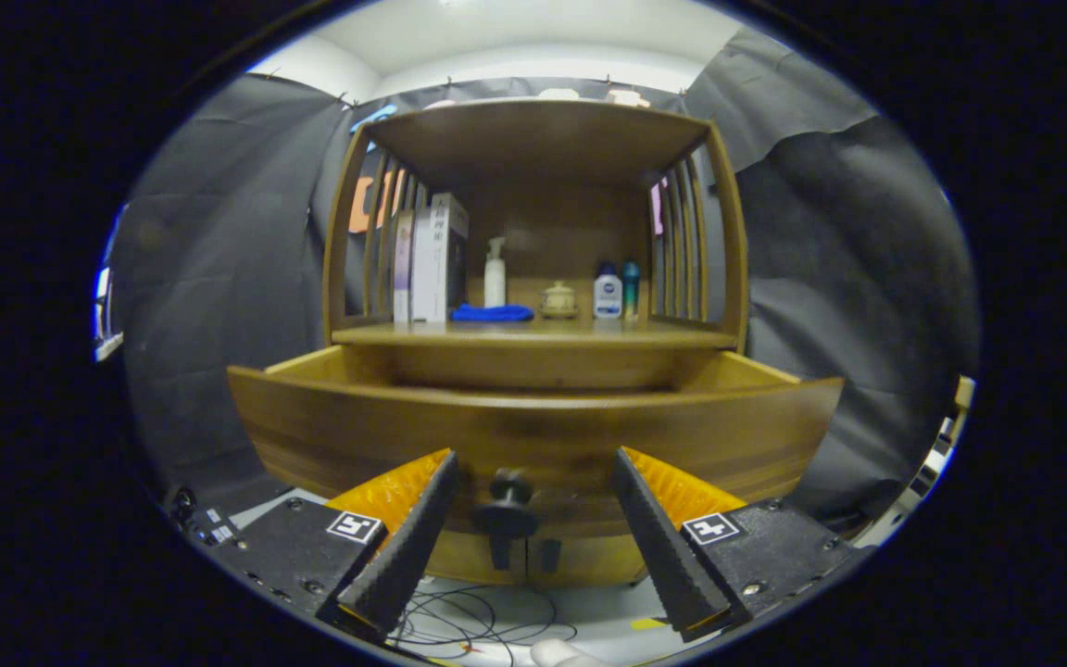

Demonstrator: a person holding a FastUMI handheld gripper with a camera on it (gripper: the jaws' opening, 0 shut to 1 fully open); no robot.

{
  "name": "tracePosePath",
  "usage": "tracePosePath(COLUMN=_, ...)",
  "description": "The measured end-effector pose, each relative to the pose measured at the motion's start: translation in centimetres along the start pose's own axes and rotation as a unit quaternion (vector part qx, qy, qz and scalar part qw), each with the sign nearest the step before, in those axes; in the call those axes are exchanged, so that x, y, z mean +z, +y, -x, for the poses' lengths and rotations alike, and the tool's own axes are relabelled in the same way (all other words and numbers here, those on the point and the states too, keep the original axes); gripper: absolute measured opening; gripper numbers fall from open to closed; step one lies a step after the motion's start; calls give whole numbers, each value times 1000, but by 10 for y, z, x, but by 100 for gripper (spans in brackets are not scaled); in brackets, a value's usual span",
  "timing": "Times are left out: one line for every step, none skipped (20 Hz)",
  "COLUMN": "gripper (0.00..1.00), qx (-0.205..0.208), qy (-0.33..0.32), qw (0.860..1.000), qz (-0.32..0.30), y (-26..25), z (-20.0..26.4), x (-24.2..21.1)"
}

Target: Pull open the drawer, take out the items inside it, and place them on the countertop above the cabinet.

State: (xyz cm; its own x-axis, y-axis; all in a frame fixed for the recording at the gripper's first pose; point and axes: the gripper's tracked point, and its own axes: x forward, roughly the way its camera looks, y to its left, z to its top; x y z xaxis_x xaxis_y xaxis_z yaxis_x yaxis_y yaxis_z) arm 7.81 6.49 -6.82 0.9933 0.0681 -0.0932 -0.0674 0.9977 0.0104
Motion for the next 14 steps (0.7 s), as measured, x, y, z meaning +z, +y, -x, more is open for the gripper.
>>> tracePosePath(gripper=100, qx=-4, qy=-15, qw=1000, qz=-4, y=-9, z=2, x=23)
tracePosePath(gripper=100, qx=-9, qy=-24, qw=1000, qz=-6, y=-17, z=1, x=43)
tracePosePath(gripper=100, qx=-11, qy=-36, qw=999, qz=-8, y=-22, z=-2, x=63)
tracePosePath(gripper=100, qx=-9, qy=-53, qw=999, qz=-8, y=-27, z=-6, x=86)
tracePosePath(gripper=100, qx=-11, qy=-56, qw=998, qz=-4, y=-34, z=-13, x=108)
tracePosePath(gripper=100, qx=-15, qy=-62, qw=998, qz=-1, y=-39, z=-19, x=124)
tracePosePath(gripper=100, qx=-15, qy=-64, qw=998, qz=3, y=-41, z=-27, x=142)
tracePosePath(gripper=100, qx=-14, qy=-64, qw=998, qz=4, y=-40, z=-37, x=157)
tracePosePath(gripper=100, qx=-11, qy=-65, qw=998, qz=-2, y=-39, z=-48, x=172)
tracePosePath(gripper=100, qx=-12, qy=-52, qw=999, qz=-6, y=-37, z=-61, x=180)
tracePosePath(gripper=100, qx=-1, qy=-35, qw=999, qz=-9, y=-31, z=-73, x=181)
tracePosePath(gripper=100, qx=4, qy=-10, qw=1000, qz=-14, y=-25, z=-87, x=181)
tracePosePath(gripper=100, qx=13, qy=20, qw=999, qz=-21, y=-19, z=-100, x=174)
tracePosePath(gripper=100, qx=27, qy=61, qw=997, qz=-25, y=-9, z=-114, x=164)
